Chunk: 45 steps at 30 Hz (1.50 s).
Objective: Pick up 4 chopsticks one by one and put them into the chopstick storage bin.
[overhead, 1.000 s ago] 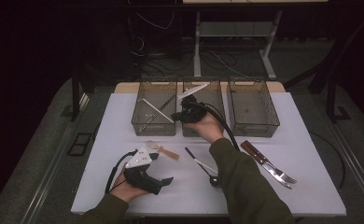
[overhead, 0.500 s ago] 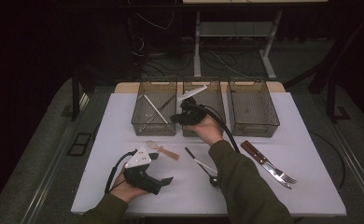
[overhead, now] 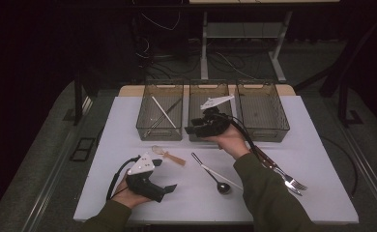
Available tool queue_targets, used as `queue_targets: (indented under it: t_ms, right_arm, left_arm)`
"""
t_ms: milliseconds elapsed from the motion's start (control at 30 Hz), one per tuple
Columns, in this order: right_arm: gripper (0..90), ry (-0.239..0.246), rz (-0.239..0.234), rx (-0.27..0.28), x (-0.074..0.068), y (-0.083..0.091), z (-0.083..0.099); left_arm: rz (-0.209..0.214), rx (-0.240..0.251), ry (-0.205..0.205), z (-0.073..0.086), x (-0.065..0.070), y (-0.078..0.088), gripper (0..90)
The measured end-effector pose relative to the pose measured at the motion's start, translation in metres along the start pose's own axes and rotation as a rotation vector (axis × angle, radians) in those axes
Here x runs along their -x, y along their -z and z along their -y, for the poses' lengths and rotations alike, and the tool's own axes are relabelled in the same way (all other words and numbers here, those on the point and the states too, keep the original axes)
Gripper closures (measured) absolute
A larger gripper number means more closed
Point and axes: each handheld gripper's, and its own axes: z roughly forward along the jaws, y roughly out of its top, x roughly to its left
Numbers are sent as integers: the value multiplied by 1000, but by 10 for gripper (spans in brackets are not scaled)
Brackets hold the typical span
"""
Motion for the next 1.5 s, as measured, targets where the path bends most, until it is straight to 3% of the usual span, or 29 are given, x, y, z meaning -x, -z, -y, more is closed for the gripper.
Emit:
queue_targets:
  t_ms: [67,267,467,700,967,1267,1500]
  right_arm:
    - [483,24,20,2,0,5,5]
    - [426,-2,35,-16,-2,23,17]
    - [377,30,58,-38,-9,45,34]
    - [443,42,75,-42,-11,65,60]
    - [488,19,92,-66,-13,86,94]
    - [579,-3,76,-120,-19,106,124]
    - [629,8,61,-159,-26,118,146]
  left_arm:
    - [5,-6,-1,0,0,0,0]
    - [7,-18,16,1,0,-1,0]
    - [33,-36,23,2,3,-3,0]
    - [41,-29,55,3,0,-2,0]
    - [34,-29,61,3,-1,-3,0]
    - [31,-25,50,2,-1,-2,0]
    - [24,-21,58,2,0,-3,0]
